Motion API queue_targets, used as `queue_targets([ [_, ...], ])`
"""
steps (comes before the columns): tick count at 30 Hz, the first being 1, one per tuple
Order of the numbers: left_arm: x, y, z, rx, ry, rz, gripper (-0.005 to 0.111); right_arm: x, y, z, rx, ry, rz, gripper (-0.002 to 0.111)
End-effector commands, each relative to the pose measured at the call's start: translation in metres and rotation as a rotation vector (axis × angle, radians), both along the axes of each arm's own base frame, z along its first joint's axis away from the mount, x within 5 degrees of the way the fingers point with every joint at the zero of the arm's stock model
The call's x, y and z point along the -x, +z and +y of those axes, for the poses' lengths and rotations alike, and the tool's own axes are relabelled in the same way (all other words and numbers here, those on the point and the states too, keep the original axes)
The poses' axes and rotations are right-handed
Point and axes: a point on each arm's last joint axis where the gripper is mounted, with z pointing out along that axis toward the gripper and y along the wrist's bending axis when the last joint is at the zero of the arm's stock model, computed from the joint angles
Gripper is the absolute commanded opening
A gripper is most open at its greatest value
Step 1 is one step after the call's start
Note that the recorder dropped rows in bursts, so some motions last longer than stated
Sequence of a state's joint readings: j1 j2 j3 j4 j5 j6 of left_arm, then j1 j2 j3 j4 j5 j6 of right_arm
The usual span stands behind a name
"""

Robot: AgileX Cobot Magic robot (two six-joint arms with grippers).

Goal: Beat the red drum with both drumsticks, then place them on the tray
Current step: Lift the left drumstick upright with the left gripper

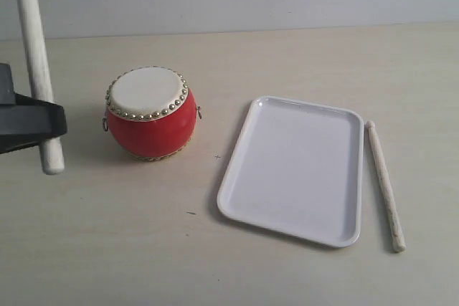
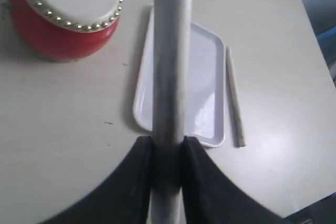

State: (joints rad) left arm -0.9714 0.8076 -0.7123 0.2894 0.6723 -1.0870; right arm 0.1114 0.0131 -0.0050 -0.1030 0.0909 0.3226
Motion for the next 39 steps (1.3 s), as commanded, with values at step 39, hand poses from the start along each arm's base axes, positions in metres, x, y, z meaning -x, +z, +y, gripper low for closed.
queue_targets([
  [39,0.005,-0.073,-0.028,-0.074,-0.273,0.072,0.0,-0.004,0.028,-0.004,-0.975,0.02,-0.085,0.0],
])
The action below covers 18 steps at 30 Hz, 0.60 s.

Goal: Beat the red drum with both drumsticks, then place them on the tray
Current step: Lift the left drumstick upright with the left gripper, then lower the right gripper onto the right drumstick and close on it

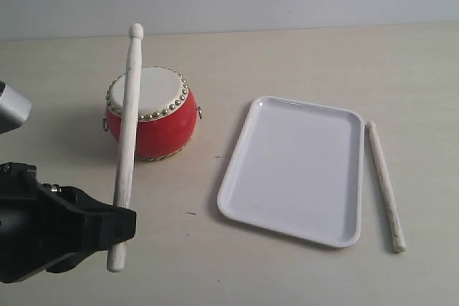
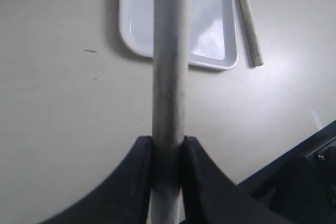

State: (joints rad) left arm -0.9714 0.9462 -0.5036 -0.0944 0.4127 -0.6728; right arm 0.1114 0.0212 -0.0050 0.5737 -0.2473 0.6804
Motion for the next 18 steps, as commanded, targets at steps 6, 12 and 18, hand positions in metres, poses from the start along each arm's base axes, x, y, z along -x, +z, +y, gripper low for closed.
queue_targets([
  [6,0.001,-0.001,0.0,-0.057,-0.111,-0.091,0.0,-0.059,0.018,0.029,0.979,0.493,0.929,0.0],
  [12,0.001,0.0,0.0,-0.063,-0.134,-0.12,0.0,-0.146,-0.04,0.04,0.991,0.856,1.405,0.013],
  [18,0.0,0.001,-0.001,-0.052,-0.132,-0.128,0.0,-0.164,-0.08,0.043,0.963,0.908,1.482,0.041],
])
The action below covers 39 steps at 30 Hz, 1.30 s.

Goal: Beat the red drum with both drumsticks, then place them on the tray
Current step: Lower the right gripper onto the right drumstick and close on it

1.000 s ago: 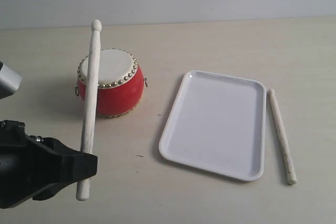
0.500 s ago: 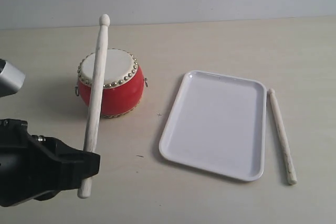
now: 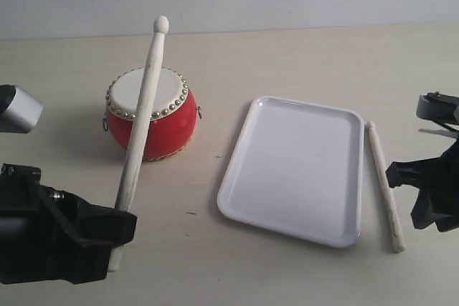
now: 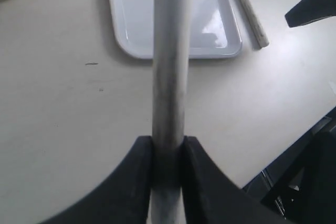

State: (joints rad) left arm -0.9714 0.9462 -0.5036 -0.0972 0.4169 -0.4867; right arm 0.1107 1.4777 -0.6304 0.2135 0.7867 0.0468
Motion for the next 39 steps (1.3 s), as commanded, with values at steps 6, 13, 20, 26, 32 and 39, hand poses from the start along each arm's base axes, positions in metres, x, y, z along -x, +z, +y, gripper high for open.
queue_targets([
  [6,0.0,0.002,-0.001,0.024,-0.005,-0.02,0.0,-0.019,-0.011,0.005,-0.012,-0.026,-0.125,0.041],
  [13,0.0,0.002,-0.001,0.024,-0.005,-0.02,0.0,-0.022,-0.02,0.025,0.027,0.033,-0.153,0.041],
  [20,0.0,0.002,-0.001,0.024,-0.005,-0.02,0.0,-0.021,-0.031,0.025,0.078,0.017,-0.104,0.041],
  [26,0.0,0.002,-0.001,0.024,-0.005,-0.02,0.0,-0.022,-0.038,0.025,0.083,0.017,-0.087,0.04],
  [32,0.0,0.002,-0.001,0.024,-0.005,-0.02,0.0,-0.023,-0.044,0.025,0.091,0.015,-0.066,0.039],
  [39,0.0,0.001,-0.001,0.022,-0.005,-0.019,0.0,-0.023,-0.047,0.023,0.11,0.016,-0.059,0.031],
])
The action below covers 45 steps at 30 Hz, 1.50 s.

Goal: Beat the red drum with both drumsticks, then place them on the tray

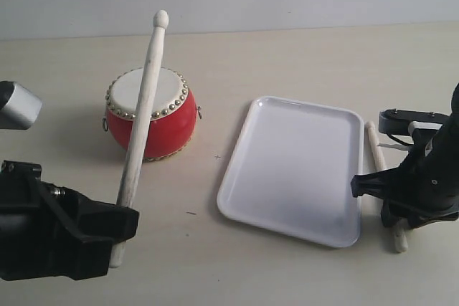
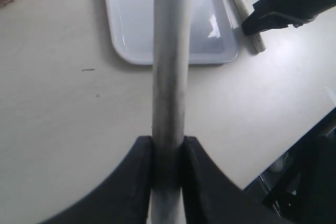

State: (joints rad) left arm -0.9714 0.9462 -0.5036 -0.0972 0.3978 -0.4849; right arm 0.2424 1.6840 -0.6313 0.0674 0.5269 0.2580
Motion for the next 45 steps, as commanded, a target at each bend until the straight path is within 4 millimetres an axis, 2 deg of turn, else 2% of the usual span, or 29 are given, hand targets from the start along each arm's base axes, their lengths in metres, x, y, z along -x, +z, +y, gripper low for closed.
queue_targets([
  [1,0.001,0.0,0.0,0.008,-0.005,-0.007,0.0,-0.001,0.0,0.0,0.009,0.009,-0.005,0.029],
  [8,0.001,0.0,0.0,0.008,-0.005,-0.007,0.0,-0.001,0.0,0.0,0.009,0.009,-0.001,0.001],
  [14,0.002,0.0,0.002,-0.009,-0.008,0.006,0.0,0.002,0.007,-0.001,0.012,-0.017,0.004,0.0],
  [18,0.005,0.002,0.005,-0.007,-0.01,0.005,0.0,0.008,0.033,-0.004,0.013,0.017,-0.058,0.0],
  [23,0.003,0.019,0.008,-0.03,-0.02,-0.008,0.0,0.026,0.069,-0.008,0.016,0.146,-0.111,0.0],
  [27,-0.011,0.04,0.02,-0.135,-0.005,-0.024,0.0,0.042,0.1,-0.012,0.022,0.239,-0.151,0.0],
  [30,-0.029,0.054,0.034,-0.2,0.04,-0.063,0.0,0.044,0.122,-0.01,-0.002,0.294,-0.149,0.0],
  [34,-0.053,0.048,0.064,-0.365,0.069,0.064,0.0,0.038,0.151,0.004,-0.123,0.339,-0.184,0.0],
  [38,-0.066,0.033,0.081,-0.328,0.006,0.269,0.0,0.026,0.171,0.019,-0.176,0.393,-0.223,0.0],
  [41,-0.074,0.028,0.084,-0.295,-0.003,0.283,0.0,0.019,0.174,0.043,-0.192,0.479,-0.189,0.0],
  [45,-0.079,0.021,0.087,-0.345,0.019,0.313,0.0,0.008,0.162,0.089,-0.193,0.596,-0.064,0.0],
])
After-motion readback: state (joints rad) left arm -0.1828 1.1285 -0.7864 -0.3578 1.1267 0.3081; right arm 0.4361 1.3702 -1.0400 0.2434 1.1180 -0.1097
